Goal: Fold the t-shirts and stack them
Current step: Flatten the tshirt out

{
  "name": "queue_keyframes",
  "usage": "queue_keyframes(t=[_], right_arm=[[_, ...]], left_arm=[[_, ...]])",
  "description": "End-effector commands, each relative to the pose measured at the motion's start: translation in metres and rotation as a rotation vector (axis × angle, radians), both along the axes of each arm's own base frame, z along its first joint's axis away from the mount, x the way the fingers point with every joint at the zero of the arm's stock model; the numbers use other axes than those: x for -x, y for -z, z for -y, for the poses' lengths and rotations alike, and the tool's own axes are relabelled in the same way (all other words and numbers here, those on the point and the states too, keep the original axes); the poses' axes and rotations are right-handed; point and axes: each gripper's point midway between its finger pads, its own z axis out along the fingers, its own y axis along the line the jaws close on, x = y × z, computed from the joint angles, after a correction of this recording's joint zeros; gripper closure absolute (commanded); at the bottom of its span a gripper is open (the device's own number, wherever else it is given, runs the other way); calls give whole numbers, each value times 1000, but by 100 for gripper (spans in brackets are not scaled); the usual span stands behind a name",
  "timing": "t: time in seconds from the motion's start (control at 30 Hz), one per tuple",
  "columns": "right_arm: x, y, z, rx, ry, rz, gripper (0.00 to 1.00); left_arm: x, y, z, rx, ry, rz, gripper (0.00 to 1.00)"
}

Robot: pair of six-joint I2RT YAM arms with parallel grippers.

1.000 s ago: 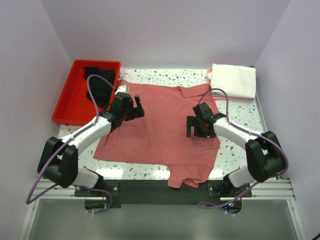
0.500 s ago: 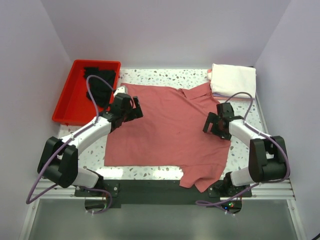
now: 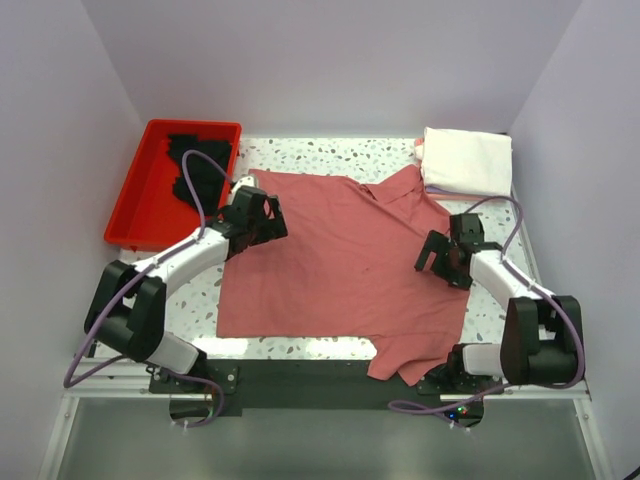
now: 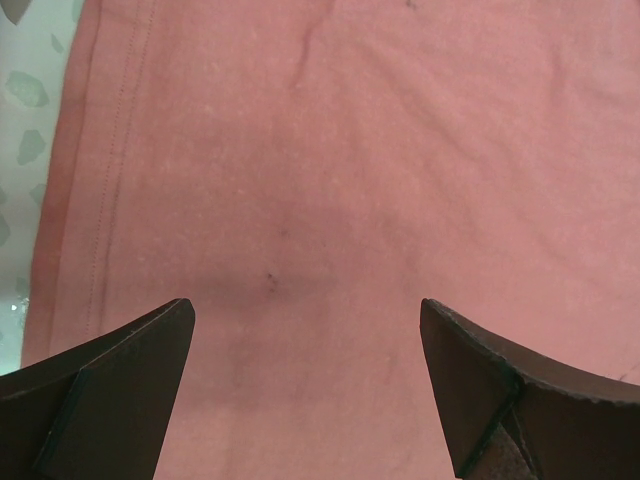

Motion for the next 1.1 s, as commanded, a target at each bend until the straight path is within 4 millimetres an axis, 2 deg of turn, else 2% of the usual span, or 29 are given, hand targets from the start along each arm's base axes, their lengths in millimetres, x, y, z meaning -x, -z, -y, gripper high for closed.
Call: queue_keyframes(t=[0.0,0.1,0.17,0.23,0.3,0.4,0.47,0.5,0.57,0.6,0.7,0.83,0.9,0.93,1.07], right_arm=[[3,-17,-15,-63,-106,36,1],[-7,-43,-35,-62,-192,129,1],[-11,-57,-39,-7,-209,174,1],[-10,-65,-52,1,-245,195,1],[-10,-65,-59,-9,-251,204,1],[-9,-55,-75,-21,-301,189,1],[-7,-43,-88,-43,-333,159,1],[-3,-39,-99,-52,-375,147,1],[5,-23,-105,-40,-394,93,1],[11,-18,-109,-40,-406,73,1],[29,-2,-109,-48,-394,20,1],[65,16,-101,-60,-367,-76,1],[78,17,-102,-67,-371,-89,1],[92,22,-105,-99,-373,-126,1],[113,19,-112,-151,-384,-140,1]], left_arm=[[-10,-7,11,45,2,20,0],[-9,0,19,67,25,6,0],[-6,5,19,63,25,-7,0],[1,15,16,58,21,-29,0],[12,30,11,42,17,-63,0],[28,48,2,20,-3,-114,0],[33,52,-5,6,-28,-124,0],[40,57,-9,-4,-38,-142,0],[45,59,-17,-25,-66,-150,0],[54,65,-22,-41,-76,-176,0],[70,73,-35,-67,-106,-209,0],[94,78,-48,-86,-144,-255,0],[109,82,-60,-109,-182,-284,0],[112,79,-62,-106,-196,-275,0],[126,77,-73,-114,-237,-282,0]])
